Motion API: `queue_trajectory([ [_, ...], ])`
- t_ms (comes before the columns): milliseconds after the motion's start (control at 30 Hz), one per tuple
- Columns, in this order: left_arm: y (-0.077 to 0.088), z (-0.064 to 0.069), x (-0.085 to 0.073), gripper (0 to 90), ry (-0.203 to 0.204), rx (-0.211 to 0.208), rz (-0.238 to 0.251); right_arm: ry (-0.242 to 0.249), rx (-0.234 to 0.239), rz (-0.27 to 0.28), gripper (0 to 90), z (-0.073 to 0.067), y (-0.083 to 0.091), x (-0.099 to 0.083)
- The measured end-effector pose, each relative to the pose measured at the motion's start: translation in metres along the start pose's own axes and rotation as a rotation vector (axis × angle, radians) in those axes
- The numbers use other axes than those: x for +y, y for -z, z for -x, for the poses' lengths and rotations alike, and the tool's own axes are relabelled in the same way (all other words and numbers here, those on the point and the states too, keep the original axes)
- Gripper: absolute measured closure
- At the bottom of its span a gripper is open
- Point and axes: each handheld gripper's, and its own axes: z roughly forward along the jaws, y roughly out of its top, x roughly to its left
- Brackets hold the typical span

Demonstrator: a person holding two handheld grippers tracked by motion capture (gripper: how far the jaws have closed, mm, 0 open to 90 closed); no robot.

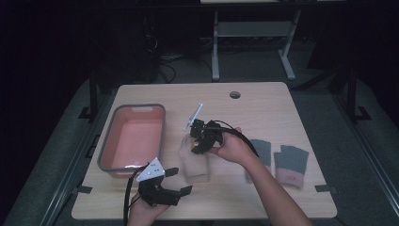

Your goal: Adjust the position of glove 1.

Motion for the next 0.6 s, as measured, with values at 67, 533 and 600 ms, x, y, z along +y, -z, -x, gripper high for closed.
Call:
queue_trajectory([
  [67, 0.000, 0.000, 0.000, 16.3, -0.006, 0.000, 0.000, -0.007, 0.005, 0.000, 59.6, 0.001, -0.006, -0.002],
  [533, -0.006, -0.003, 0.000, 16.5, 0.020, 0.022, -0.017, -0.087, 0.039, -0.007, 48.5, 0.005, -0.034, -0.024],
  [600, -0.007, -0.004, 0.001, 16.6, 0.027, 0.027, -0.022, -0.095, 0.037, 0.005, 46.0, 0.004, -0.032, -0.025],
])
